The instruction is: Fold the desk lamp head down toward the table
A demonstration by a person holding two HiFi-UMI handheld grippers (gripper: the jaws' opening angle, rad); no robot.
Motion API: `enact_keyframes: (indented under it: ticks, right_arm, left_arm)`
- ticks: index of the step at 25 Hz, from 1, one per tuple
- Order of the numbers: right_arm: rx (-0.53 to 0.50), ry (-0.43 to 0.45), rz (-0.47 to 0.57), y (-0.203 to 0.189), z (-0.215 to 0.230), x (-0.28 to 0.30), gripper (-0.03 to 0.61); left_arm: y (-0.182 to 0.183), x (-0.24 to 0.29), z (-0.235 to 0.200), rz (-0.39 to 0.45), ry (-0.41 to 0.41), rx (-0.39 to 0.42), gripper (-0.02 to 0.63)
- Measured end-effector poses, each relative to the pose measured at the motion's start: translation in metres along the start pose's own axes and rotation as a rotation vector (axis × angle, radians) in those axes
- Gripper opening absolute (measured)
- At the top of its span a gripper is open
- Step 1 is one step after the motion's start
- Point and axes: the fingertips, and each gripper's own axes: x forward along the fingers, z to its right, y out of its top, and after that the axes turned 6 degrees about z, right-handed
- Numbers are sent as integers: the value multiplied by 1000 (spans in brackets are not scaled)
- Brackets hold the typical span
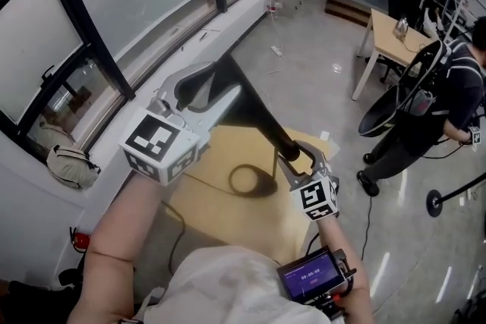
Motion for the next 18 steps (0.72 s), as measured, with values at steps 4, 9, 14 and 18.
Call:
enact_keyframes:
  ticks: [4, 9, 14, 18]
  right_arm:
    - [1, 5, -3, -1, -1, -1, 225]
    - [-5, 0, -12, 1, 0, 0, 224]
    - [1, 4, -17, 0, 2, 0, 224]
    - [1, 3, -16, 1, 5, -1, 222]
  left_arm:
    - [2, 6, -3, -11, 26, 22, 170]
    - [5, 13, -8, -15, 69, 73, 161]
    - [4, 15, -7, -24, 86, 89, 153]
    - [6, 16, -8, -29, 97, 103, 153]
